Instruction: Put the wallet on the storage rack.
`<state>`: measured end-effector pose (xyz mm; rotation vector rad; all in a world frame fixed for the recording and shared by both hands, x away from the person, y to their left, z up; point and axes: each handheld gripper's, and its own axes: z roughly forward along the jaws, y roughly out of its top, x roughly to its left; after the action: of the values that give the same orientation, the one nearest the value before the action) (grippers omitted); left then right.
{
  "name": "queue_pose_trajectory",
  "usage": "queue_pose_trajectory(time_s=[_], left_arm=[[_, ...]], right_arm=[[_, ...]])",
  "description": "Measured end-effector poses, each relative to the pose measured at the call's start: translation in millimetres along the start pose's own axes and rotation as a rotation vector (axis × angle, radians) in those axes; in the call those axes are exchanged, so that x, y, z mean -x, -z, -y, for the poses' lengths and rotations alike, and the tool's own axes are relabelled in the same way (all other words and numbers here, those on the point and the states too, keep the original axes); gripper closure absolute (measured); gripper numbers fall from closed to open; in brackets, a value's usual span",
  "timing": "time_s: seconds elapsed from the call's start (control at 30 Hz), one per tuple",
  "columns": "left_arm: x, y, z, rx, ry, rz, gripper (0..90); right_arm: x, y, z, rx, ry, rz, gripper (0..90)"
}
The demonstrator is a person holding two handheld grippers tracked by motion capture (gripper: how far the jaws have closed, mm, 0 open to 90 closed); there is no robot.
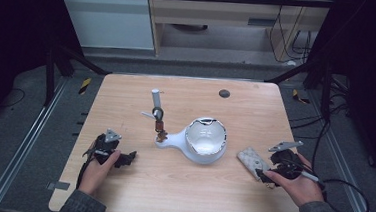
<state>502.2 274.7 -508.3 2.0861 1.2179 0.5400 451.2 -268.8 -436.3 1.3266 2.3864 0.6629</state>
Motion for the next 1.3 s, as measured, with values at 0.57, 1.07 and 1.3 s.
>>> queue_pose_trajectory(time_s=[0.57, 1.07, 1.3], left_arm=[[-0.2, -0.5, -0.5, -0.003, -0.004, 0.004, 0.0], [0.8, -0.9, -0.7, -0.002, -0.002, 0.008, 0.0], [1.3, -1.1, -0.8, 0.000, -0.001, 0.009, 0.0]], right_arm=[[3.2, -33.4, -11.9, -0.155, 0.009, -0.044, 17.4], [2.5, -47.0, -14.0, -0.221, 0.010, -0.051, 24.0], [1.8, -48.9, -14.3, -0.226, 0.023, -0.048, 27.1]])
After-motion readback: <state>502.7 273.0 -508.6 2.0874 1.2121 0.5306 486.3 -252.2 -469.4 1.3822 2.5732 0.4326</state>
